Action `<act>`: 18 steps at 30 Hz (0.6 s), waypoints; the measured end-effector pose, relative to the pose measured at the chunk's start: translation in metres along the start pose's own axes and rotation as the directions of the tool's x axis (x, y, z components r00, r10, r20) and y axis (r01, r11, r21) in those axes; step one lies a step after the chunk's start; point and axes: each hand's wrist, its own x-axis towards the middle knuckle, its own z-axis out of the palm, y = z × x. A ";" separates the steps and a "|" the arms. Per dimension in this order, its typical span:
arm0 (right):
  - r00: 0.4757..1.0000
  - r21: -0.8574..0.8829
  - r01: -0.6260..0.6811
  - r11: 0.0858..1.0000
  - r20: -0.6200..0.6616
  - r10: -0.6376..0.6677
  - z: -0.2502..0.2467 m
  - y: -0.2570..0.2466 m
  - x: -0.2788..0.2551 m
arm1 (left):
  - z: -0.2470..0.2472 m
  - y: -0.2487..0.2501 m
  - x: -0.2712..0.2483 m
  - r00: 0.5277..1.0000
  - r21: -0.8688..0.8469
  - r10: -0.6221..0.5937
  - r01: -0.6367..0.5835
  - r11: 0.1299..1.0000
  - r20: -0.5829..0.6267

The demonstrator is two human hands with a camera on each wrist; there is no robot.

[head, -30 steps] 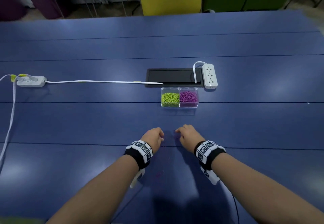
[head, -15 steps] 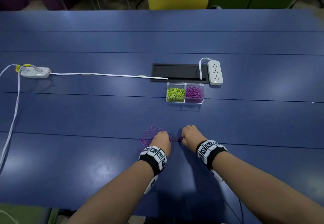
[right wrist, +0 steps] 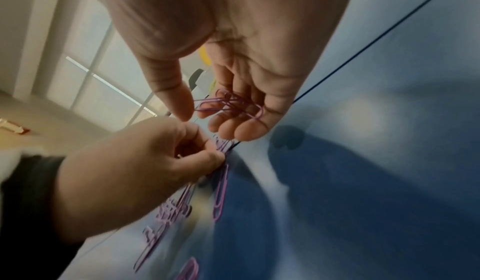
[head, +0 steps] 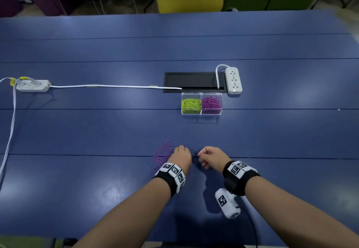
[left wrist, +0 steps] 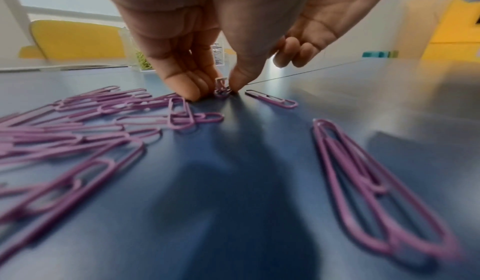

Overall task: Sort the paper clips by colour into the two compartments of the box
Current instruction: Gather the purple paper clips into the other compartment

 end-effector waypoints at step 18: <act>0.909 -0.773 0.415 0.480 0.374 -0.185 0.023 0.008 0.008 | -0.023 -0.099 -0.020 0.948 -0.459 -0.315 0.259 0.850 -0.050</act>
